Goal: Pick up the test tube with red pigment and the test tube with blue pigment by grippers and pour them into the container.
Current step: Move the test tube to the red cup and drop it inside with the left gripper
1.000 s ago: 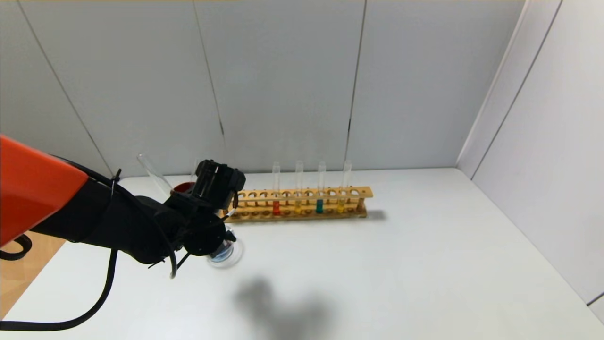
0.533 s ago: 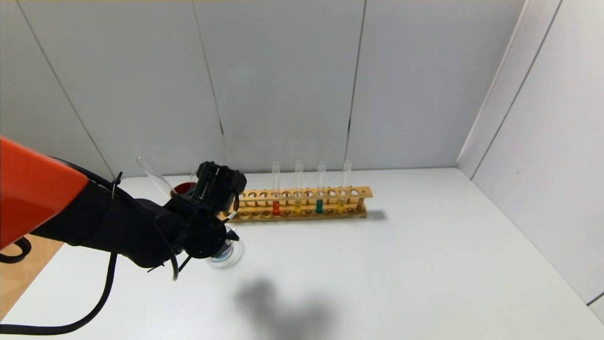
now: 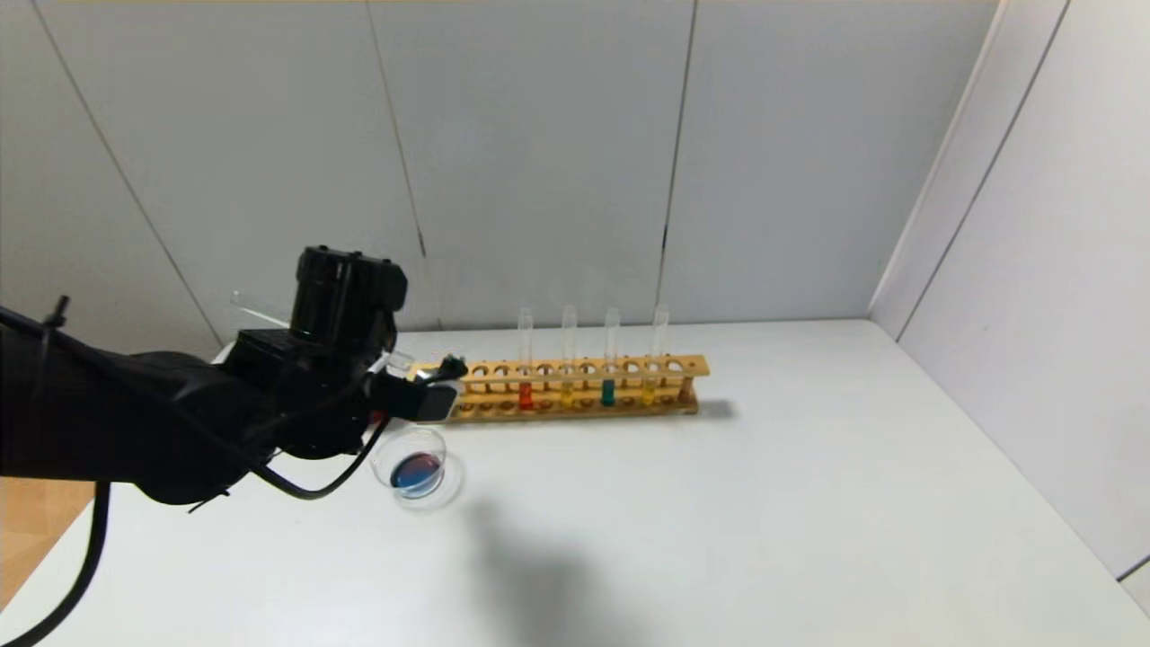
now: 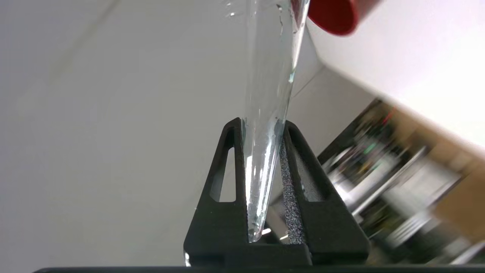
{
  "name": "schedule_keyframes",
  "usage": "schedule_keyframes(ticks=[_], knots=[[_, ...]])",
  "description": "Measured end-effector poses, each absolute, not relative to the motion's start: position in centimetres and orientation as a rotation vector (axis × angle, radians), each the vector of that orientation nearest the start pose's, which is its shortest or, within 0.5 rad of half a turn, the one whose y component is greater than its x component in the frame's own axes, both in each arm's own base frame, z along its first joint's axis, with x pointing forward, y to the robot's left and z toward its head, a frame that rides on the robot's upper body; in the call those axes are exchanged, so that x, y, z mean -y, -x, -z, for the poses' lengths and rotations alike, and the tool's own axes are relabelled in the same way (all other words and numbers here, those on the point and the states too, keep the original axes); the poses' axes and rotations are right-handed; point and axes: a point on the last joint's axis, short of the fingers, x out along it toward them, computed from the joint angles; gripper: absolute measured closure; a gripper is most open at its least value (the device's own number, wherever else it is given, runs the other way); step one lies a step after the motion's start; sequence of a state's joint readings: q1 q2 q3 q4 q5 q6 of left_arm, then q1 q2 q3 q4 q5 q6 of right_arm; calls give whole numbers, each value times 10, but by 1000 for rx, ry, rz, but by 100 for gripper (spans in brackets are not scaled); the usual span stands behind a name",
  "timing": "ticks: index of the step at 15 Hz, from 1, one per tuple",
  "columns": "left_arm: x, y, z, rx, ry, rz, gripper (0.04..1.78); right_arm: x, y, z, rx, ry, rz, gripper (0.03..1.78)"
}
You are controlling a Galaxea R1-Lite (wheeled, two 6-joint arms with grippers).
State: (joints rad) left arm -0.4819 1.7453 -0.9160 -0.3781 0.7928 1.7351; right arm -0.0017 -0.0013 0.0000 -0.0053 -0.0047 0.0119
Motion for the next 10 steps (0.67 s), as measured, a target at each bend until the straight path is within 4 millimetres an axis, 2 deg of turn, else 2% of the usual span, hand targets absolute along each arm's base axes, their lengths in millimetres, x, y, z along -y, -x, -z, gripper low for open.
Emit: schedule_keyframes(ticks=[3, 5, 8, 10], knots=[[107, -264, -194, -457, -1597, 43, 150, 0, 23, -76, 7, -12, 6, 6], [98, -254, -202, -416, -1334, -14, 150, 0, 23, -76, 7, -12, 6, 6], [90, -243, -213, -350, -899, -93, 150, 0, 23, -76, 7, -12, 7, 6], [80, -242, -216, -323, -675, -113, 150, 0, 23, -76, 7, -12, 6, 6]])
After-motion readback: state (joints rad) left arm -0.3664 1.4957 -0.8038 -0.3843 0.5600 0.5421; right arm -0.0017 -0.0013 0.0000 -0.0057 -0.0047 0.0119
